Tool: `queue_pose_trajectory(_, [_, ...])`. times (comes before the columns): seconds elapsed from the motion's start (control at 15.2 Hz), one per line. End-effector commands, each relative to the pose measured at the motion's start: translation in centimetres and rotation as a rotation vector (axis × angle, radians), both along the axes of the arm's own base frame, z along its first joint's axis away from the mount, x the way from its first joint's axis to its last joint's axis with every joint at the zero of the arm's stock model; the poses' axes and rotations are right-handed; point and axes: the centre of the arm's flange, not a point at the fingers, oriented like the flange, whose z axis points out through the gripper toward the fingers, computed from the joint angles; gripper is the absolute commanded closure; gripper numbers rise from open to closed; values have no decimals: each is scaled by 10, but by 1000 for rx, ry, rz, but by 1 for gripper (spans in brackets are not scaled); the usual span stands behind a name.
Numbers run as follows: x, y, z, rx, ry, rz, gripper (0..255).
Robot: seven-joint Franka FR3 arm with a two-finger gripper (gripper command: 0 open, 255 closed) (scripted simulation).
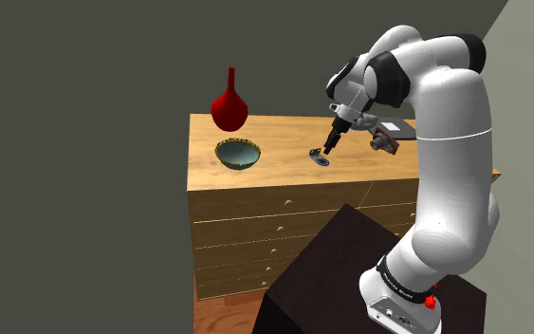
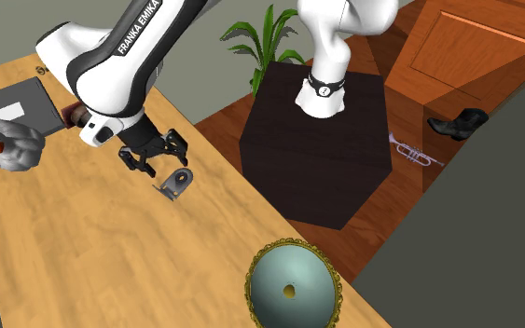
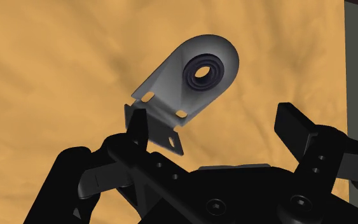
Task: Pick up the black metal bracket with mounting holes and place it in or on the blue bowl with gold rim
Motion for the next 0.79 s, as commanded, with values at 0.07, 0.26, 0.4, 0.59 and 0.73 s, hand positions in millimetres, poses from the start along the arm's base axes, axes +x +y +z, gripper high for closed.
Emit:
queue_pose_trajectory(0.07, [0, 0, 0, 0, 0, 0, 255])
queue_pose_trajectory(0.26, [0, 0, 0, 0, 0, 0, 255])
queue_pose_trajectory(0.4, [0, 0, 0, 0, 0, 0, 255])
queue_pose_trajectory(0.59, [0, 0, 0, 0, 0, 0, 255])
queue_pose_trajectory(0.73, [0, 0, 0, 0, 0, 0, 0])
